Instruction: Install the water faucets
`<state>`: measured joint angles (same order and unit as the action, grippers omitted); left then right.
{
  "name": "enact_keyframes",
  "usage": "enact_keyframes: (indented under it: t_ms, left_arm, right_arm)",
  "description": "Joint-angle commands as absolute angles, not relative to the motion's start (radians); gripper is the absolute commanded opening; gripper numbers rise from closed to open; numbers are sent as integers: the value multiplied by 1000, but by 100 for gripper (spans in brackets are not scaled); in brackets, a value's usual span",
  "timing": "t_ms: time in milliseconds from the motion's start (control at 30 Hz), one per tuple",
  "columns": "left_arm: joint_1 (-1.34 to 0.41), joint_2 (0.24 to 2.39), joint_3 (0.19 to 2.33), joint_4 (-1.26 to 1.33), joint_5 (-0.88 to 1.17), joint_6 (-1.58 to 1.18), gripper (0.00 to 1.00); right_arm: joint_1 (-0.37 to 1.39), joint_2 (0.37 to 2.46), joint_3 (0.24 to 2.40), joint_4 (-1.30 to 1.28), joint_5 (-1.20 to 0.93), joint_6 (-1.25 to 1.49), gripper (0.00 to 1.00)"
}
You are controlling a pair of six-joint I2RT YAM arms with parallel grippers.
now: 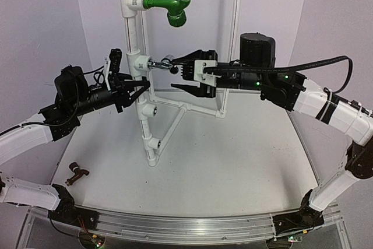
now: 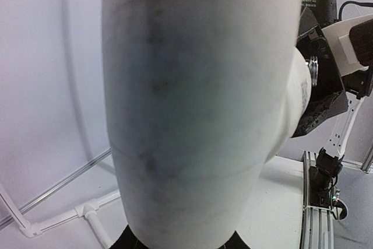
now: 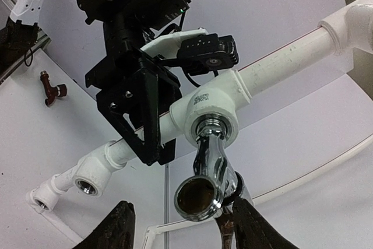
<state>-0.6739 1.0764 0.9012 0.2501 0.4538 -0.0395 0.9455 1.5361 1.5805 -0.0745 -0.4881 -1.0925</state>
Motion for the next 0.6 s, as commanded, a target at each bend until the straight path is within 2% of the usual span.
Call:
enact_keyframes:
  t_ms: [0,267,567]
  left_arm:
    - [-681,1118,900,80,503,-167,0]
    - [-681,1129,906,79,511,-164,0]
    - [-681,1132,911,78,519,-164,0]
  right_arm:
    - [949,1559,1626,37,-503,-1081,55]
    - [949,1587,1619,120,-509,-1057,46]
    - [949,1603,1621,152,-509,-1023,20]
